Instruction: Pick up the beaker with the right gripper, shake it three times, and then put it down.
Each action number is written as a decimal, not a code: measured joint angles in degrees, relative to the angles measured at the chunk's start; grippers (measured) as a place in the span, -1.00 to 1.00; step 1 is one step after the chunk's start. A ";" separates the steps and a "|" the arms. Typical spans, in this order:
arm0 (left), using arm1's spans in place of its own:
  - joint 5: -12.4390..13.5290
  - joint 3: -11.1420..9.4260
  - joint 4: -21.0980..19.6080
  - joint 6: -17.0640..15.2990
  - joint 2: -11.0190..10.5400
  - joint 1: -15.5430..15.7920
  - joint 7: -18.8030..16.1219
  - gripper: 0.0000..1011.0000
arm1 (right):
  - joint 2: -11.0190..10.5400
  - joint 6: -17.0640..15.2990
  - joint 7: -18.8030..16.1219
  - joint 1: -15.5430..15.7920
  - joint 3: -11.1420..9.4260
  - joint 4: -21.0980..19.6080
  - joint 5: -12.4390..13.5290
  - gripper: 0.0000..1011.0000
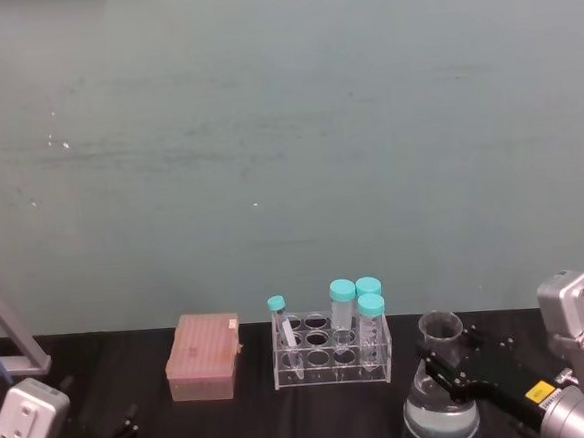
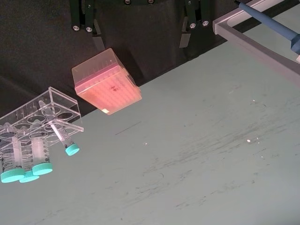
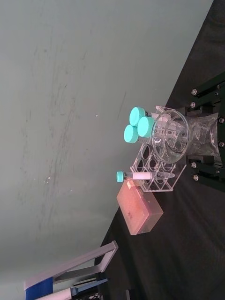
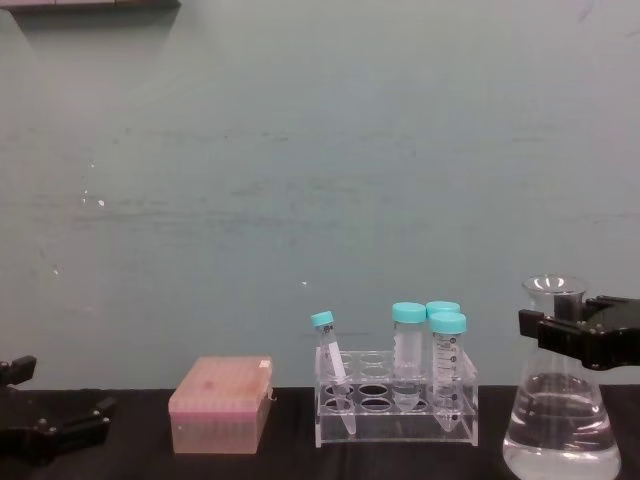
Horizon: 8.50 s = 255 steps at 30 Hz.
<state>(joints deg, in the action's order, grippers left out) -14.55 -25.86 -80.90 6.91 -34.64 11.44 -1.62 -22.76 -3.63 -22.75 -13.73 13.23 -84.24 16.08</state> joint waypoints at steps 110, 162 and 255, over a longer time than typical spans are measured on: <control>0.00 0.00 0.00 0.00 0.00 0.00 0.00 0.98 | -3.12 -3.57 -1.66 0.05 0.09 -0.25 6.15 -0.11; 0.00 0.00 0.00 0.00 0.00 -0.01 0.00 0.98 | -7.81 -0.03 -5.72 -2.44 1.30 0.32 7.91 -0.11; 0.00 0.00 0.00 0.00 0.00 0.00 0.00 0.98 | -5.03 -5.47 -2.14 -2.29 1.64 -0.80 14.39 -0.11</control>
<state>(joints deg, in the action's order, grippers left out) -14.55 -25.86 -80.90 6.91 -34.65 11.43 -1.62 -27.78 -9.10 -24.89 -16.02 14.87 -85.04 30.47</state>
